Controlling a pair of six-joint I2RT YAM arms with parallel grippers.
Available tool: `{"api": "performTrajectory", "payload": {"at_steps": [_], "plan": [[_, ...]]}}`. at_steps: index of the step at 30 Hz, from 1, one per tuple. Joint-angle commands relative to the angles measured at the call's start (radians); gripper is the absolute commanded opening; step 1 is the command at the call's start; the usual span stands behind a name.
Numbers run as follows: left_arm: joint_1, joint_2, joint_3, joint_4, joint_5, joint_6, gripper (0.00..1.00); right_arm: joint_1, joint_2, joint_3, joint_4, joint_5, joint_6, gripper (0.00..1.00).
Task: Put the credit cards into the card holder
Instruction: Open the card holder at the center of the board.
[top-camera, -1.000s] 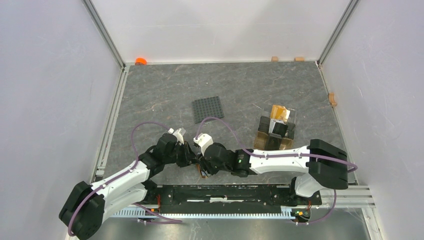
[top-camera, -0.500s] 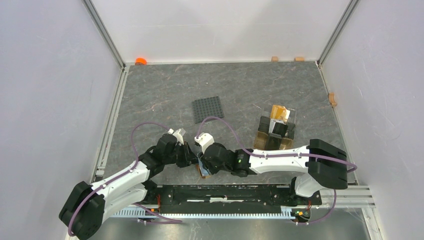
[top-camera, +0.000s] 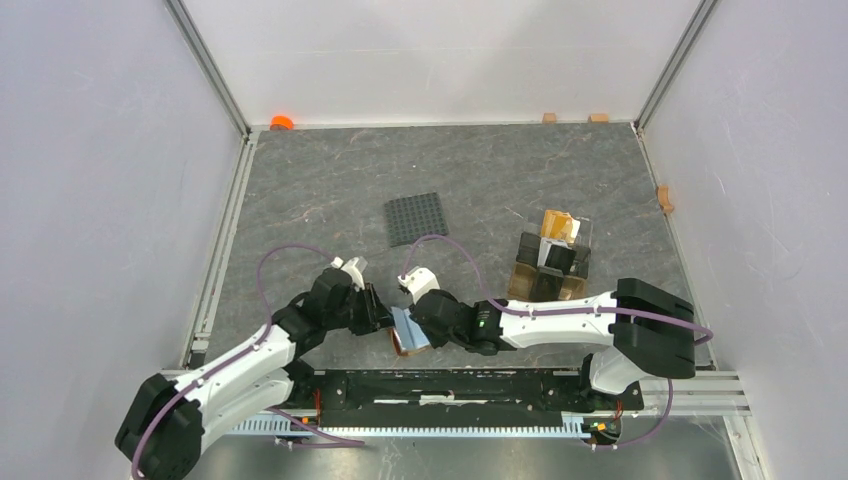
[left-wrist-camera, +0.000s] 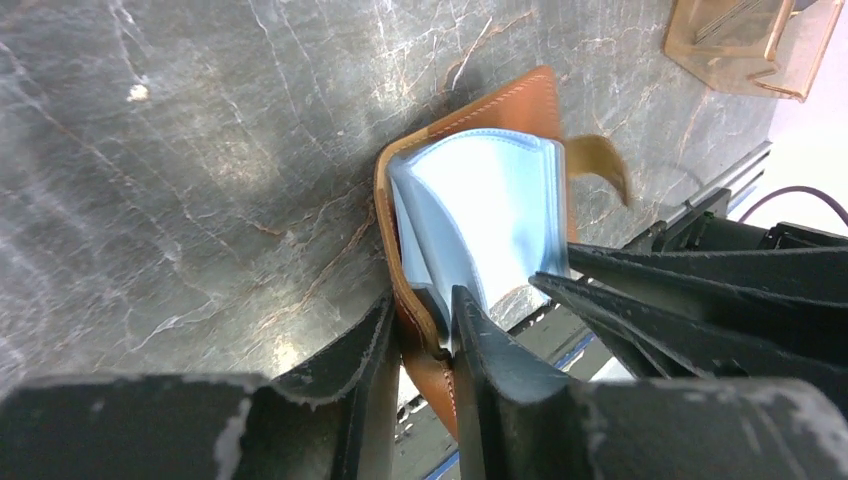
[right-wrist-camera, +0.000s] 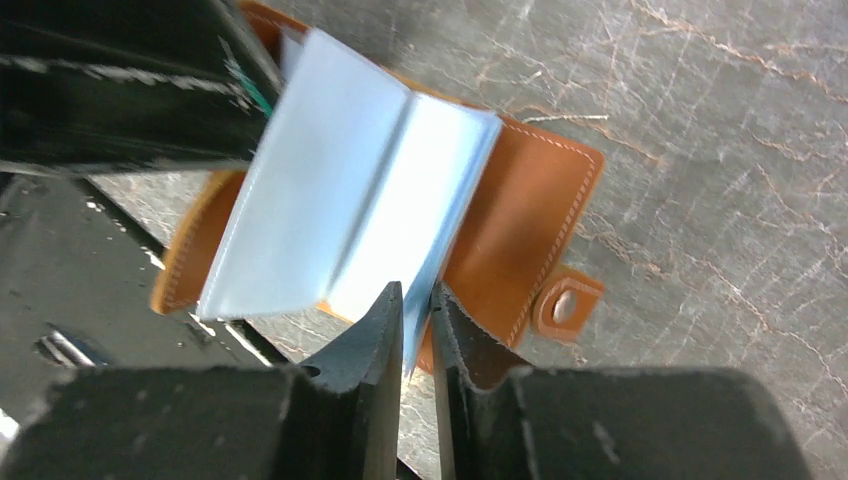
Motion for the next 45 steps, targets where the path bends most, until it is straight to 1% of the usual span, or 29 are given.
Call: {"api": "performTrajectory", "payload": {"at_steps": [1,4,5,6,8,10,12,14,19,22,28,33,36,38,39,45], "plan": [[-0.003,-0.085,0.078,-0.165,-0.090,0.067,0.38,-0.006,-0.022,-0.021,-0.013,0.054,0.017,0.17],[-0.003,-0.151,0.111,-0.260,-0.146,0.059,0.52,-0.006,-0.025,-0.029,-0.006,0.058,0.024,0.06],[-0.004,-0.175,0.117,-0.282,-0.161,0.049,0.55,-0.006,-0.025,-0.030,-0.004,0.060,0.025,0.02],[-0.003,-0.201,0.117,-0.294,-0.170,0.038,0.57,-0.005,-0.025,-0.032,-0.004,0.062,0.026,0.00],[-0.004,-0.242,0.112,-0.299,-0.174,0.005,0.63,-0.006,-0.024,-0.038,0.000,0.064,0.026,0.00],[-0.004,-0.270,0.105,-0.285,-0.163,-0.021,0.66,-0.007,-0.025,-0.042,0.007,0.063,0.029,0.00],[-0.003,-0.287,0.098,-0.257,-0.134,-0.035,0.74,-0.007,-0.026,-0.047,0.016,0.057,0.031,0.00],[-0.003,-0.283,0.092,-0.222,-0.105,-0.036,0.79,-0.006,-0.031,-0.050,0.029,0.052,0.030,0.00],[-0.003,-0.203,0.084,-0.154,-0.032,-0.032,0.91,-0.008,-0.053,-0.058,0.069,0.022,0.036,0.00],[-0.004,-0.142,0.081,-0.105,0.013,-0.033,0.95,-0.008,-0.084,-0.068,0.113,-0.001,0.038,0.00],[-0.003,-0.135,0.061,-0.055,0.017,-0.047,1.00,-0.008,-0.122,-0.087,0.184,-0.039,0.032,0.00],[-0.003,-0.136,0.030,-0.034,0.012,-0.066,1.00,-0.007,-0.106,-0.086,0.198,-0.068,0.029,0.00],[-0.002,-0.135,0.016,-0.037,0.006,-0.072,0.95,-0.008,-0.099,-0.081,0.198,-0.074,0.029,0.00],[-0.002,-0.134,0.010,-0.046,0.003,-0.076,0.89,-0.008,-0.100,-0.081,0.197,-0.070,0.029,0.00],[-0.003,-0.134,0.008,-0.050,0.002,-0.076,0.88,-0.008,-0.101,-0.081,0.195,-0.066,0.029,0.00],[-0.003,-0.171,-0.010,-0.070,0.000,-0.089,0.86,-0.008,-0.090,-0.069,0.169,-0.048,0.031,0.00]]}}
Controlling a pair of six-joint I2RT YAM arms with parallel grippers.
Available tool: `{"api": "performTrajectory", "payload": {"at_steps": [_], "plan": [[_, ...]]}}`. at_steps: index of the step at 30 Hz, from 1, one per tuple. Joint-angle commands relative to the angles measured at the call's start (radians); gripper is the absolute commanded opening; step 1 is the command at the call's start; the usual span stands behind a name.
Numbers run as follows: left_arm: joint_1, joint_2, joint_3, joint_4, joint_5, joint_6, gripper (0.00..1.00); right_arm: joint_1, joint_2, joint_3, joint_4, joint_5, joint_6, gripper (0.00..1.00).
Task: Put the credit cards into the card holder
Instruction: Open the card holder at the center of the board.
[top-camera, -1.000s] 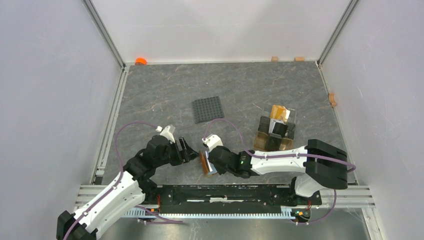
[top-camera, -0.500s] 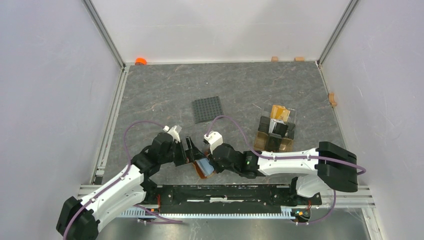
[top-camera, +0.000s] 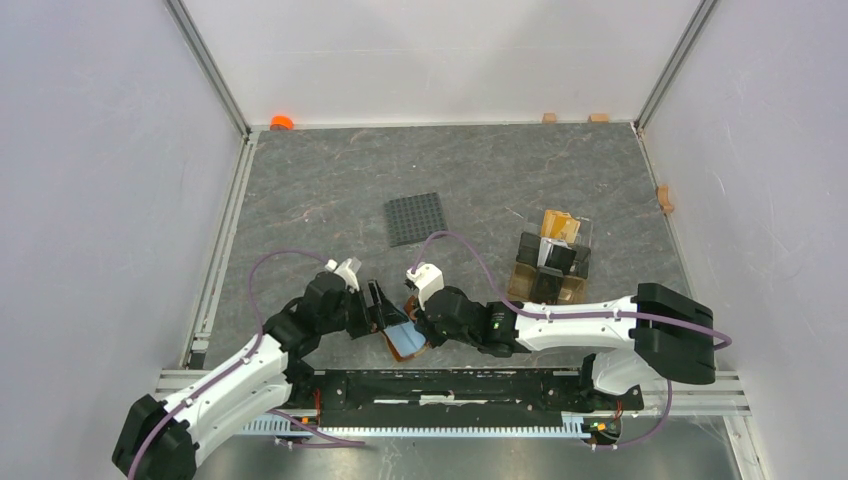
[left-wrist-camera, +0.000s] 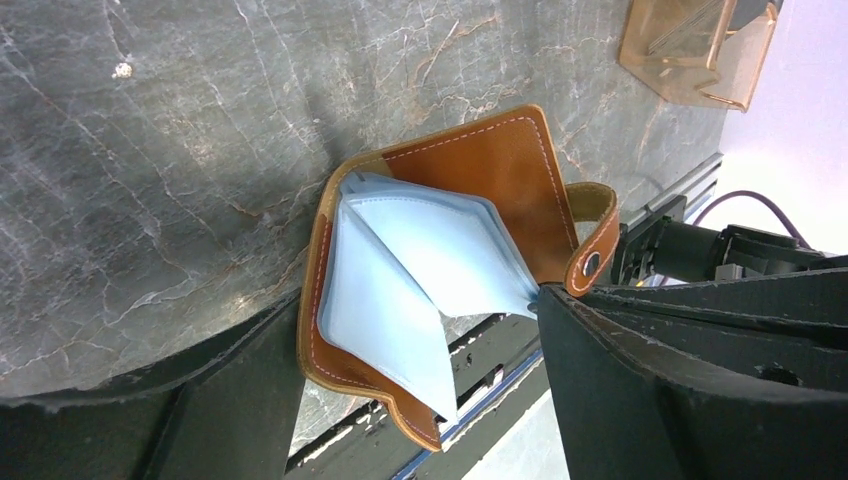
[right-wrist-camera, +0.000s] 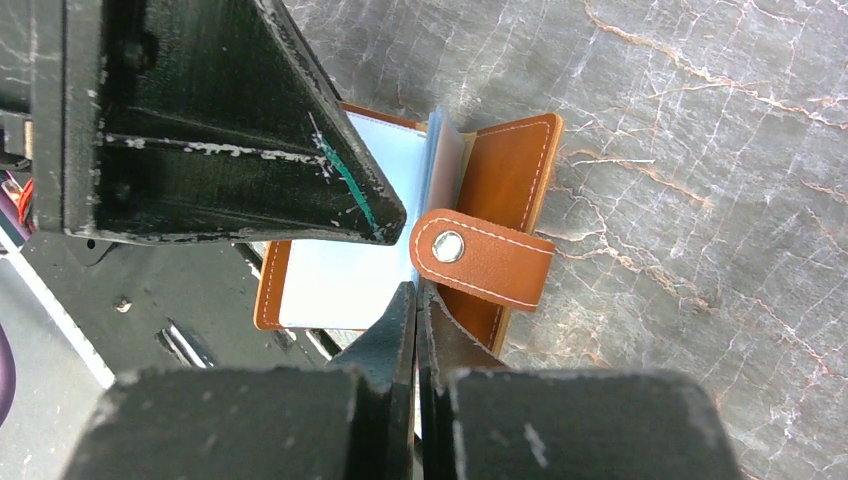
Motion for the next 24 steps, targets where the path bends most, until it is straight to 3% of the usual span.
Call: {"api": "performTrajectory", "payload": {"at_steps": [1,8,12,21,24], "plan": [[-0.003,-0.044,-0.013,0.005,0.009,-0.037,0.87,-0.002,0.006,0.016,0.009,0.025,0.005,0.00],[-0.003,-0.160,-0.056,-0.042,-0.009,-0.074,0.89,-0.002,0.017,0.021,-0.013,0.062,0.013,0.00],[-0.004,-0.194,-0.077,-0.070,-0.019,-0.094,0.85,-0.002,0.015,0.020,-0.038,0.072,0.013,0.00],[-0.003,-0.169,-0.097,-0.094,-0.042,-0.097,0.43,-0.002,0.003,0.011,-0.048,0.088,0.019,0.00],[-0.003,-0.153,-0.098,-0.079,-0.039,-0.097,0.24,-0.002,-0.006,0.006,-0.053,0.100,0.022,0.00]]}}
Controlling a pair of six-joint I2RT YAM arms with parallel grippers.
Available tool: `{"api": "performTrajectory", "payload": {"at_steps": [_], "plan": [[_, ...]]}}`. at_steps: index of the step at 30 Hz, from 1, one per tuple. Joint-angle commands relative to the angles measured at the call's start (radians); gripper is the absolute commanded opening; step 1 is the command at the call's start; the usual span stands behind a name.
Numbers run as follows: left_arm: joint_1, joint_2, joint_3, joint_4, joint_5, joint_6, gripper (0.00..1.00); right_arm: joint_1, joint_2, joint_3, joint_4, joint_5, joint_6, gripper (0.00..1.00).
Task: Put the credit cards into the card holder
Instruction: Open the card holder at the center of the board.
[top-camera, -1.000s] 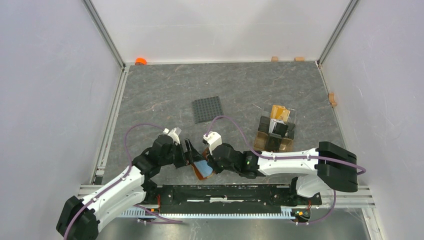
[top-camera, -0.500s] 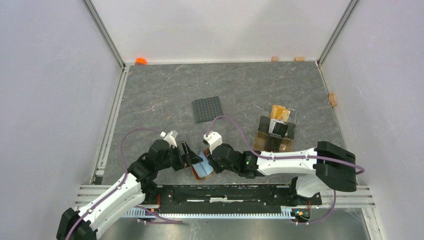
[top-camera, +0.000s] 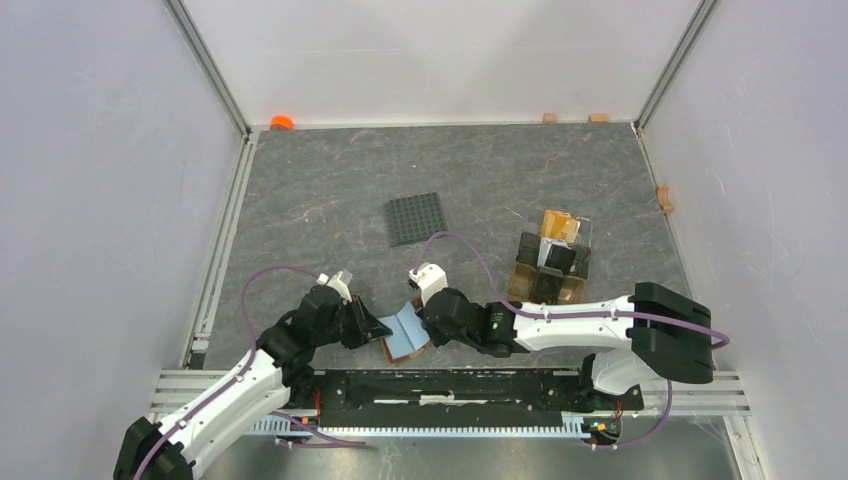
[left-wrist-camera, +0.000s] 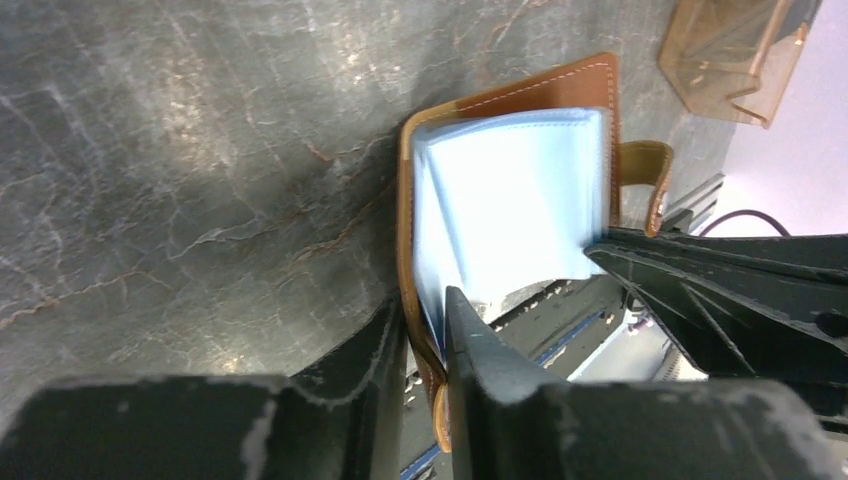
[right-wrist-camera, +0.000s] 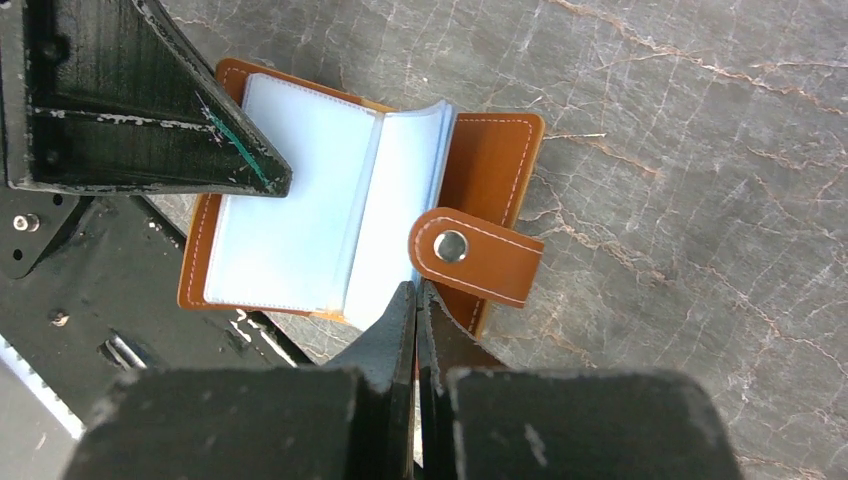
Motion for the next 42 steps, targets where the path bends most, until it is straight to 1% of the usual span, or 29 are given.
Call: {"api": "performTrajectory", "payload": {"at_steps": [1,3,5,8,11,14,17,19,21,24,27,29,31,34,37,40,42], "plan": [[-0.004,0.018,-0.005,0.018,-0.013,-0.015,0.19,-0.002,-0.020,0.005,-0.011,0.048,0.016,0.00],[-0.003,0.015,0.000,0.028,-0.014,-0.012,0.10,-0.008,-0.027,0.005,-0.032,0.065,0.016,0.00],[-0.003,0.014,0.007,0.042,-0.014,-0.011,0.03,-0.023,-0.036,-0.001,-0.053,0.078,0.013,0.03],[-0.002,0.031,0.037,0.059,-0.010,0.008,0.02,-0.070,-0.046,-0.032,-0.062,0.072,0.003,0.05],[0.000,0.083,0.091,0.069,-0.004,0.048,0.02,-0.121,-0.056,-0.064,-0.057,0.048,-0.019,0.05],[0.011,0.196,0.168,0.077,0.024,0.112,0.02,-0.155,-0.073,-0.070,-0.034,-0.005,-0.075,0.08],[0.041,0.345,0.289,0.032,0.097,0.219,0.02,-0.195,-0.117,-0.045,-0.034,-0.082,-0.133,0.10],[0.071,0.446,0.380,-0.019,0.156,0.302,0.02,-0.222,-0.169,-0.026,-0.050,-0.113,-0.164,0.16],[0.100,0.551,0.474,-0.077,0.210,0.385,0.02,-0.256,-0.224,0.002,-0.089,-0.132,-0.205,0.29],[0.141,0.678,0.607,-0.171,0.286,0.525,0.02,-0.307,-0.291,0.062,-0.208,-0.078,-0.261,0.44],[0.151,0.773,0.723,-0.275,0.309,0.652,0.02,-0.371,-0.326,0.104,-0.326,0.024,-0.312,0.60],[0.152,0.825,0.778,-0.323,0.303,0.726,0.02,-0.449,-0.344,0.112,-0.381,0.063,-0.339,0.68],[0.152,0.855,0.798,-0.333,0.290,0.766,0.02,-0.551,-0.355,0.111,-0.412,0.058,-0.362,0.76],[0.152,0.879,0.795,-0.311,0.284,0.784,0.02,-0.713,-0.350,0.106,-0.424,0.028,-0.394,0.81],[0.156,0.885,0.799,-0.322,0.265,0.803,0.02,-0.857,-0.321,0.110,-0.401,-0.011,-0.434,0.84],[0.157,0.882,0.789,-0.322,0.243,0.808,0.02,-0.954,-0.276,0.136,-0.365,-0.028,-0.501,0.87],[0.157,0.881,0.788,-0.327,0.234,0.815,0.02,-1.012,-0.238,0.166,-0.353,-0.034,-0.577,0.87]]}}
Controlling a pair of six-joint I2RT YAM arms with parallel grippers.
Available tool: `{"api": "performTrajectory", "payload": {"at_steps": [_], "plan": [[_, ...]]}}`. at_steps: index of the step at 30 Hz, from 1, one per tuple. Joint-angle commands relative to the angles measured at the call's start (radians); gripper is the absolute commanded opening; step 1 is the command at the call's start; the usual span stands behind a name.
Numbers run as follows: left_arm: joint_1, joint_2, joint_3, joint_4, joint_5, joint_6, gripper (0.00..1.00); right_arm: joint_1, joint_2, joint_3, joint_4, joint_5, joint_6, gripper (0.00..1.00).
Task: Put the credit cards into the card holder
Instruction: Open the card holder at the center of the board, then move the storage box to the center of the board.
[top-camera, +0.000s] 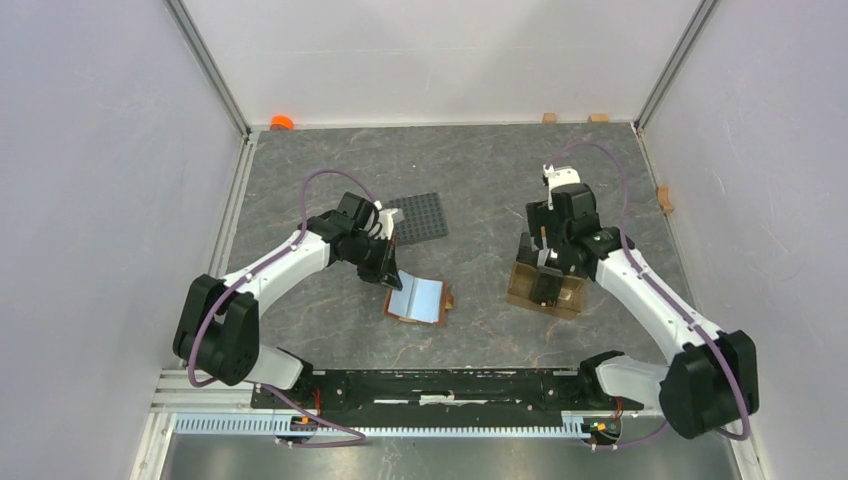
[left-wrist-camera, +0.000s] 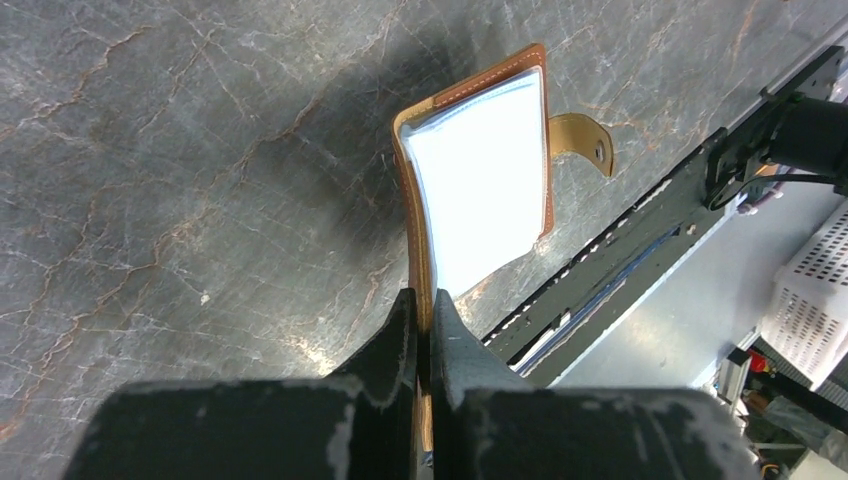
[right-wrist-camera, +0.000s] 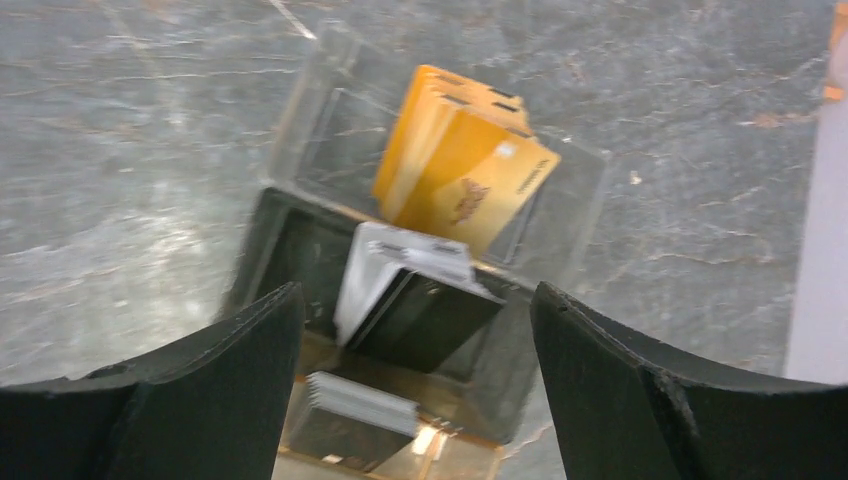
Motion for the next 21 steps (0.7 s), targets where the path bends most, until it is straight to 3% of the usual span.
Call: {"api": "performTrajectory", "payload": {"at_steps": [1,11,18,21], "plan": [[0.008,-0.007,0.016,-0.015,-0.020,0.072,0.02,-0.112,0.075,0.091,0.032,-0.019,-0.166,0.89],[0.013,0.001,0.008,-0.015,-0.017,0.080,0.02,-0.404,0.269,0.163,0.020,-0.291,-0.224,0.98],[0.016,0.005,0.007,-0.015,-0.013,0.080,0.02,-0.453,0.249,0.172,0.040,-0.349,-0.307,0.98],[0.015,0.016,0.004,-0.015,-0.013,0.072,0.02,-0.453,0.222,0.217,-0.004,-0.374,-0.246,0.98]]}}
